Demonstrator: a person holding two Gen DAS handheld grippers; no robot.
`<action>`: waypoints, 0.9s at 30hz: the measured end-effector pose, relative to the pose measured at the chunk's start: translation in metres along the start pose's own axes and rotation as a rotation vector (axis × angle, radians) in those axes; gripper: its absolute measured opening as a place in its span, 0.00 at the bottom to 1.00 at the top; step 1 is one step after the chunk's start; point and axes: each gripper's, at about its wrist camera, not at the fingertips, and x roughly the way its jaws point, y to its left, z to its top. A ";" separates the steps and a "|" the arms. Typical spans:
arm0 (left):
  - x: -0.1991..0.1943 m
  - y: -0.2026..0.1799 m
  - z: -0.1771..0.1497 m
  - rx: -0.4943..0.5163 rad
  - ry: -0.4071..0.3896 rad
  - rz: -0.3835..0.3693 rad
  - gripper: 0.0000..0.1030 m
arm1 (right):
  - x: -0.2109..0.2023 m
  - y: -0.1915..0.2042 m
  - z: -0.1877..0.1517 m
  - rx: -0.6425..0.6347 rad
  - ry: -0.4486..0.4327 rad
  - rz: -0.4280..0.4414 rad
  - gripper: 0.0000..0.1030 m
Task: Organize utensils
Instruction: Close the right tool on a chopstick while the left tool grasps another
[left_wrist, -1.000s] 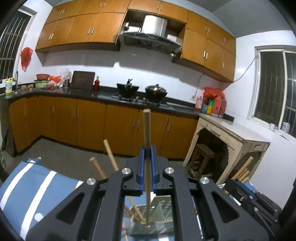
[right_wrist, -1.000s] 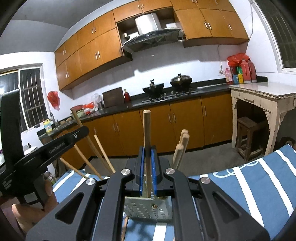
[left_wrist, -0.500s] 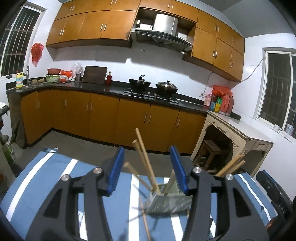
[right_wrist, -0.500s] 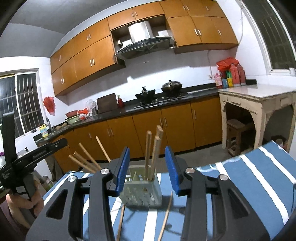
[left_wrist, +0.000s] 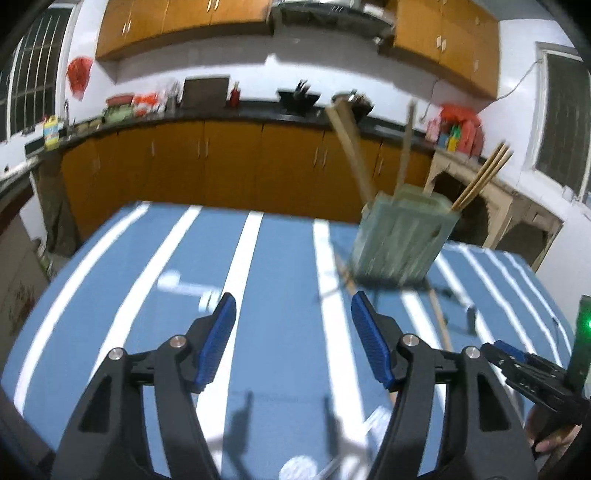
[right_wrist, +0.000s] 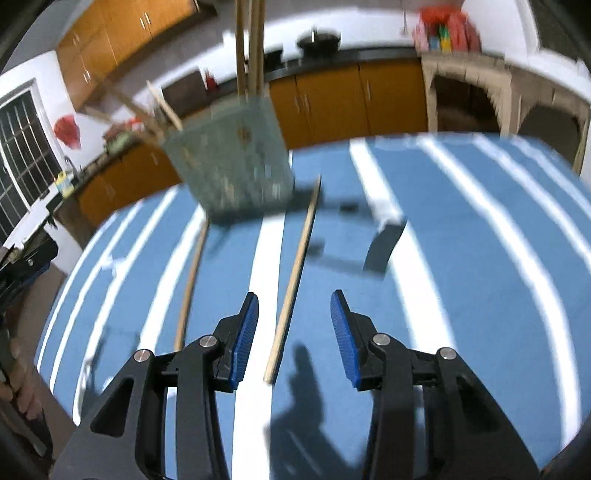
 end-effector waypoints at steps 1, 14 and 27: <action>0.004 0.005 -0.006 -0.015 0.023 0.004 0.62 | 0.005 0.001 -0.008 0.007 0.018 0.003 0.41; 0.036 -0.009 -0.026 -0.039 0.170 -0.061 0.65 | 0.027 0.020 -0.020 -0.074 0.052 -0.091 0.25; 0.072 -0.054 -0.033 0.014 0.239 -0.083 0.65 | 0.028 0.011 -0.019 -0.066 0.034 -0.115 0.09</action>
